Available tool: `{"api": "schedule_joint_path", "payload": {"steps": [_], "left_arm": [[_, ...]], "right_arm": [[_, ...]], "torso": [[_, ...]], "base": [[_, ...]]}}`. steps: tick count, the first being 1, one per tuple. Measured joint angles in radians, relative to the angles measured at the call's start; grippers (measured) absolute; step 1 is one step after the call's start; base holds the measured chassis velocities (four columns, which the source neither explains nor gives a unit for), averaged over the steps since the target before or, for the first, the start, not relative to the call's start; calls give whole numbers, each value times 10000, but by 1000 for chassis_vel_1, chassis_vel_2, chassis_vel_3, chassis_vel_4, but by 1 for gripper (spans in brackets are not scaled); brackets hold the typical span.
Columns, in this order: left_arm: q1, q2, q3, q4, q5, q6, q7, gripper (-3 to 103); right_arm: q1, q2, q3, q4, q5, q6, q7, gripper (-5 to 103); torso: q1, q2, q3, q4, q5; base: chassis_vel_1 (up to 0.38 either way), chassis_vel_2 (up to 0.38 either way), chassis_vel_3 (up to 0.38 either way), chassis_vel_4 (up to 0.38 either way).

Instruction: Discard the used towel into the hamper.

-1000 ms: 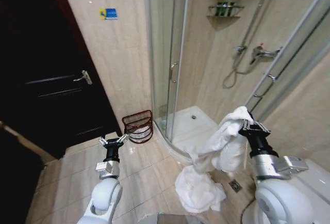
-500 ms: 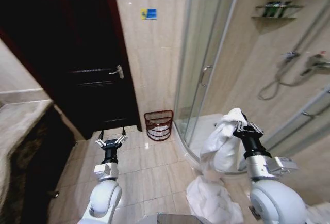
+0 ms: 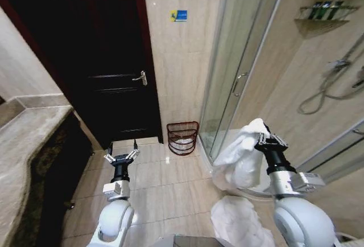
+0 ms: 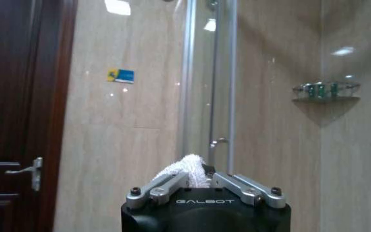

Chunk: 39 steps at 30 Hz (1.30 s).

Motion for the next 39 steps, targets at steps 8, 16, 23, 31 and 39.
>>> {"api": "schedule_joint_path", "payload": {"steps": [8, 16, 23, 31, 39], "left_arm": [[39, -36, 6, -24, -29, -5, -18, 100], [123, -55, 32, -140, -111, 254, 12, 100], [103, -57, 38, -105, -118, 254, 17, 100], [11, -58, 79, 2, -77, 180, -20, 100], [82, -49, 58, 11, -6, 188, 73, 100]], "right_arm": [[-8, -18, -8, 2, -15, 100, 78, 1], [-24, 22, -281, 3, -273, 189, 164, 1], [104, -12, -406, 2, -301, 189, 164, 1], [182, -7, -433, 2, -301, 196, 158, 1], [262, 96, -450, 0, -381, 402, -139, 1]], "torso": [[-2, 1, 0, -7, -10], [4, -1, 1, -3, 1], [3, -2, 1, 0, -4], [-2, -1, 0, 0, -4], [1, -1, 0, -3, -2]], "base": [[177, 185, -205, -162], [25, 22, -4, -13], [-2, 33, 35, 38], [109, 87, 55, 65], [20, 30, 22, 20]]}}
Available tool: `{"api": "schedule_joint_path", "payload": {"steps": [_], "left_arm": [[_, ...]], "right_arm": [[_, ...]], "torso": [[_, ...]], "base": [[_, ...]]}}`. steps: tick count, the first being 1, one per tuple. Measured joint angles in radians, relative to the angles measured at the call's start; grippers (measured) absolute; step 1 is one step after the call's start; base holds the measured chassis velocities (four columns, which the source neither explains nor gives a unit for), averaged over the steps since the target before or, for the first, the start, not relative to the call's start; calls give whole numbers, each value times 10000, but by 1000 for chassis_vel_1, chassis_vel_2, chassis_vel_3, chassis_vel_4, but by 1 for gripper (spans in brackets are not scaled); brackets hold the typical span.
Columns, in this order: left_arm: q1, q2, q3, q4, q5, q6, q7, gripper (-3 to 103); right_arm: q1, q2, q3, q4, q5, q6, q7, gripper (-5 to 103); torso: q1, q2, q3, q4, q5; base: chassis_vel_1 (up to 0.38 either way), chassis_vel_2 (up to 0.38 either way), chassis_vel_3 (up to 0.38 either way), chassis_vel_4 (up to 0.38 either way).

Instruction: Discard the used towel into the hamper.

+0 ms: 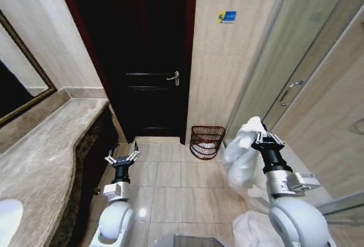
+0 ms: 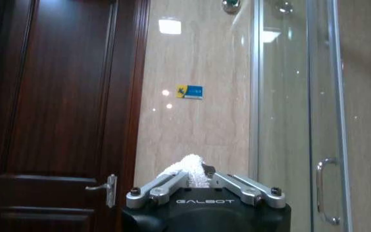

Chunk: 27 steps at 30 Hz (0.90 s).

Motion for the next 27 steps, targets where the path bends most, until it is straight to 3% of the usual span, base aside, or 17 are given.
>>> {"api": "schedule_joint_path", "payload": {"steps": [27], "left_arm": [[236, -112, 194, 40, 411, -107, -138, 100]], "right_arm": [[682, 66, -348, 0, 9, -96, 66, 1]], "torso": [[-4, 1, -1, 3, -2]], "base": [[-43, 39, 43, -40]]}}
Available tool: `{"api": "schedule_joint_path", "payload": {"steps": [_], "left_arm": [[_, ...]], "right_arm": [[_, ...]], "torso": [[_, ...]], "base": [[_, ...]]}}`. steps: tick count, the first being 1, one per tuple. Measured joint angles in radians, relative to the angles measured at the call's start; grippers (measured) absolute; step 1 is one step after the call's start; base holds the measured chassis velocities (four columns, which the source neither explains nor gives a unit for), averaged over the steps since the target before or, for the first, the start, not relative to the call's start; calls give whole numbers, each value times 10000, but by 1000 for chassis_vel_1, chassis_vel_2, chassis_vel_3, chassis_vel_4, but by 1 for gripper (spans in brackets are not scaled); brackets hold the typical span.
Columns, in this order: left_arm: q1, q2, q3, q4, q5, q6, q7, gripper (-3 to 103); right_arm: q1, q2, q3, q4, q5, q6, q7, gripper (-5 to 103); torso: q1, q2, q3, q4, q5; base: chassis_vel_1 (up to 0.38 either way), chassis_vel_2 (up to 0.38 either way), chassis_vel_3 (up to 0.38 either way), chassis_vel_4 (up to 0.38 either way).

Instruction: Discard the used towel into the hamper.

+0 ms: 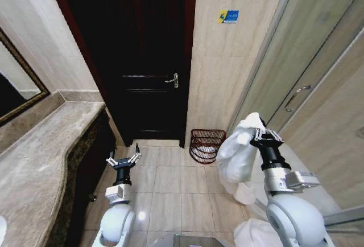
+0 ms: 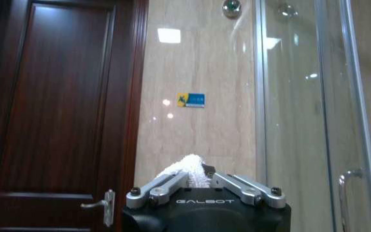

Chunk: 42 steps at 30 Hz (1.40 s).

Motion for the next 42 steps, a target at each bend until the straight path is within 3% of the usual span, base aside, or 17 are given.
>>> {"api": "schedule_joint_path", "payload": {"steps": [42], "left_arm": [[515, -25, -111, -332, 508, -208, -331, 100]], "right_arm": [[988, 352, -177, -453, 593, -148, -77, 1]], "torso": [[5, -2, 2, -1, 1]], "base": [[-13, 13, 14, -14]]}}
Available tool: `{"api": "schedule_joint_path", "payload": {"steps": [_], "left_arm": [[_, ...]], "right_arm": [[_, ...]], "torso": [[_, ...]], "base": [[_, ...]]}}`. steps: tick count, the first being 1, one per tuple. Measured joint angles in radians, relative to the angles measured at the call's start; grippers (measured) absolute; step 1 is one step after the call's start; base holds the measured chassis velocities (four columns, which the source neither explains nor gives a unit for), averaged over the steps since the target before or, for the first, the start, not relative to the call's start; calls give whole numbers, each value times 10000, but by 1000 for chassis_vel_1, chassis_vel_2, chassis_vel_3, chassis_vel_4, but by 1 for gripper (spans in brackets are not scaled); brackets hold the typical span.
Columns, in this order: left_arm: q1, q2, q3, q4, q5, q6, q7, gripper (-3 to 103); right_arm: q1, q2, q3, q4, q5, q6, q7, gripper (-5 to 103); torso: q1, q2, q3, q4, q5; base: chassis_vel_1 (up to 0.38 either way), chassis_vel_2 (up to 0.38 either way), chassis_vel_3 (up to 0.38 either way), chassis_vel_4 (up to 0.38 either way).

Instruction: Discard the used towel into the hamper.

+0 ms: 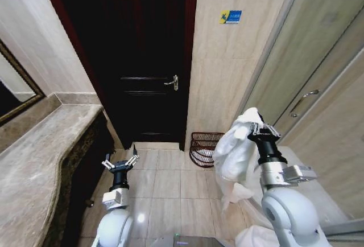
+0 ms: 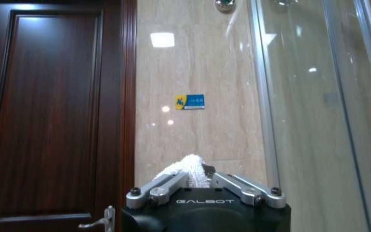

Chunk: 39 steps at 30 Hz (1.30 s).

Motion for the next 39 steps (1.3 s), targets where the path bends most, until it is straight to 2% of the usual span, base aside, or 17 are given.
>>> {"api": "schedule_joint_path", "payload": {"steps": [6, 11, 12, 15, 16, 20, 21, 24, 25, 28, 29, 32, 33, 35, 36, 39], "left_arm": [[30, 46, 12, 135, 97, -75, -12, 100], [324, 77, -300, 479, 92, -299, -84, 100], [324, 77, -300, 479, 92, -299, -84, 100], [528, -9, -482, 411, 81, -409, -104, 100], [528, -9, -482, 411, 81, -409, -104, 100], [734, -279, -691, 281, 286, -570, -137, 100], [734, -279, -691, 281, 286, -570, -137, 100], [758, -548, -746, 268, 413, -614, -149, 100], [758, -548, -746, 268, 413, -614, -149, 100], [715, -768, -784, 197, 458, -616, -150, 100], [715, -768, -784, 197, 458, -616, -150, 100], [708, -769, -875, 127, 424, -629, -157, 100], [708, -769, -875, 127, 424, -629, -157, 100], [694, -684, -920, 123, 349, -663, -190, 100], [694, -684, -920, 123, 349, -663, -190, 100], [671, -680, -909, 127, 277, -724, -208, 100]], "right_arm": [[1194, -245, 63, -830, 588, 19, -117, 1], [3179, -365, -76, -1963, 999, 66, -410, 1], [3179, -365, -76, -1963, 999, 66, -410, 1], [4471, -844, -165, -2468, 1760, -187, -374, 1], [4471, -844, -165, -2468, 1760, -187, -374, 1], [6775, -1766, -324, -3253, 2724, -492, -259, 1], [6775, -1766, -324, -3253, 2724, -492, -259, 1], [8428, -2453, -484, -3917, 3435, -689, -224, 1], [8428, -2453, -484, -3917, 3435, -689, -224, 1], [10370, -2970, -871, -4637, 4077, -923, -201, 1], [10370, -2970, -871, -4637, 4077, -923, -201, 1], [12373, -3313, -1684, -5573, 4437, -1054, -199, 1], [12373, -3313, -1684, -5573, 4437, -1054, -199, 1], [13740, -3373, -2490, -6466, 4603, -1164, -151, 1], [13740, -3373, -2490, -6466, 4603, -1164, -151, 1], [15700, -3251, -3559, -7788, 4728, -1238, -6, 1]], "torso": [[-2, 0, -1, -1, 1], [0, 0, 0, 5, 0], [0, 0, 0, 5, 0], [1, -1, 2, 1, 2], [1, -1, 2, 1, 2], [1, -1, 1, 2, 3], [1, -1, 1, 2, 3], [1, 0, 1, 0, 1], [1, 0, 1, 0, 1], [2, 1, 1, 0, 1], [2, 1, 1, 0, 1], [0, 2, -1, 1, -4], [0, 2, -1, 1, -4], [1, 1, 1, 0, 8], [1, 1, 1, 0, 8], [1, 1, 0, 1, -4]], "base": [[0, 0, 0, 0], [0, 0, 0, 0], [0, 0, 0, 0], [0, 0, 0, 0], [0, 0, 0, 0], [0, 0, 0, 0], [0, 0, 0, 0], [0, 0, 0, 0], [0, 0, 0, 0], [0, 0, 0, 0], [0, 0, 0, 0], [0, 0, 0, 0], [0, 0, 0, 0], [0, 0, 0, 0], [0, 0, 0, 0], [0, 0, 0, 0]]}}
